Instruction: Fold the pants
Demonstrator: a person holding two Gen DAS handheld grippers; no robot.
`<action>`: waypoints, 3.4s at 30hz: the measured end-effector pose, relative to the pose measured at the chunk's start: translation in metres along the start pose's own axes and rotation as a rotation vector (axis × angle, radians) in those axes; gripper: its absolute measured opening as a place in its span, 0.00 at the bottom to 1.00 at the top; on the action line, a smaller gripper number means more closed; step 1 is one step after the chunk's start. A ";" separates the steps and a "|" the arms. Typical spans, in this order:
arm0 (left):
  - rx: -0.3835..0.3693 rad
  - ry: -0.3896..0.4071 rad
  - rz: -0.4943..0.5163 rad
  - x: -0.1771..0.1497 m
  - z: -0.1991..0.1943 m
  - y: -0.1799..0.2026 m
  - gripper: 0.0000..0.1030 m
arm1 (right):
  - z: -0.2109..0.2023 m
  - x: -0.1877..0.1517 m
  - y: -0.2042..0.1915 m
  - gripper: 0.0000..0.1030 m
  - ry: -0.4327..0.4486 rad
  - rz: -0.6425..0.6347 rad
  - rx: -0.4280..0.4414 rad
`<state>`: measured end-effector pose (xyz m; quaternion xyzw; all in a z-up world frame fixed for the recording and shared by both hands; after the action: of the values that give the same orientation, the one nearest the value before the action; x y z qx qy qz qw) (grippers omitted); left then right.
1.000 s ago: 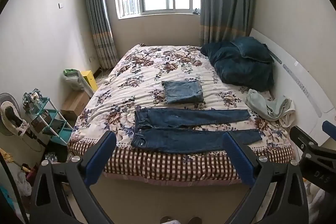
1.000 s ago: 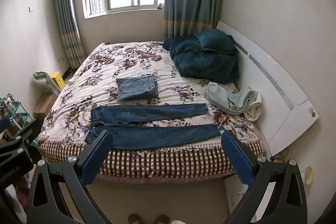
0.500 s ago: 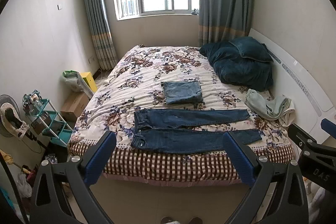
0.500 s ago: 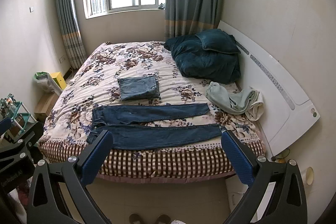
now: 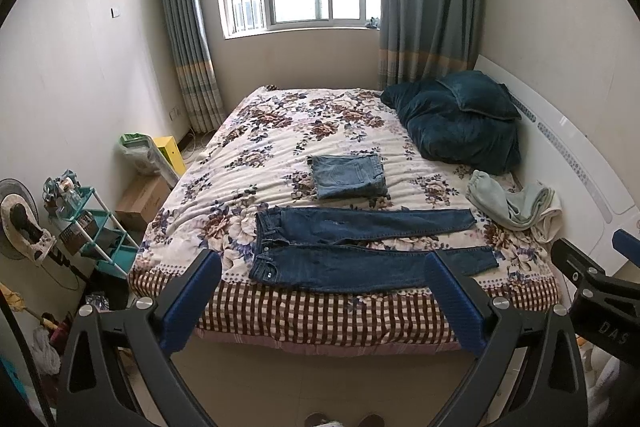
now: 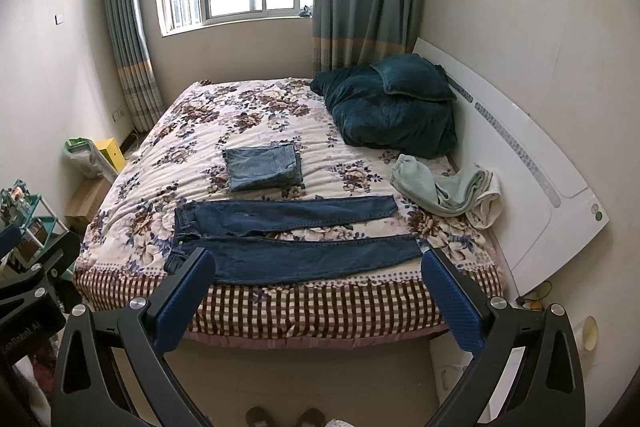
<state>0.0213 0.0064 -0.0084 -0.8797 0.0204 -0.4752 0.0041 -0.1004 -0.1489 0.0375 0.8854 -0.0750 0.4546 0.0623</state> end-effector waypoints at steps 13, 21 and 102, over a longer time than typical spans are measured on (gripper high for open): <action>-0.001 0.003 0.001 0.002 0.000 0.001 1.00 | -0.007 0.000 0.003 1.00 0.008 0.005 0.005; 0.001 0.006 0.000 0.005 0.000 0.002 1.00 | -0.008 0.002 0.003 1.00 0.007 0.007 0.007; 0.020 -0.688 0.205 -0.109 0.745 0.080 1.00 | 0.864 -0.054 -0.036 1.00 -0.643 -0.270 0.067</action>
<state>0.5822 -0.0786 -0.5105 -0.9814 0.1016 -0.1485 0.0670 0.5629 -0.2635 -0.5084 0.9867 0.0419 0.1425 0.0661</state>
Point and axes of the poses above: each gripper's, at about its wrist camera, not at the fingertips, and z roughly the way its jaws point, y to its right, x to its top, the point moved 2 cm from there along z, roughly the way its jaws point, and after that the axes turned 9 degrees about y, right-handed, at the moved point
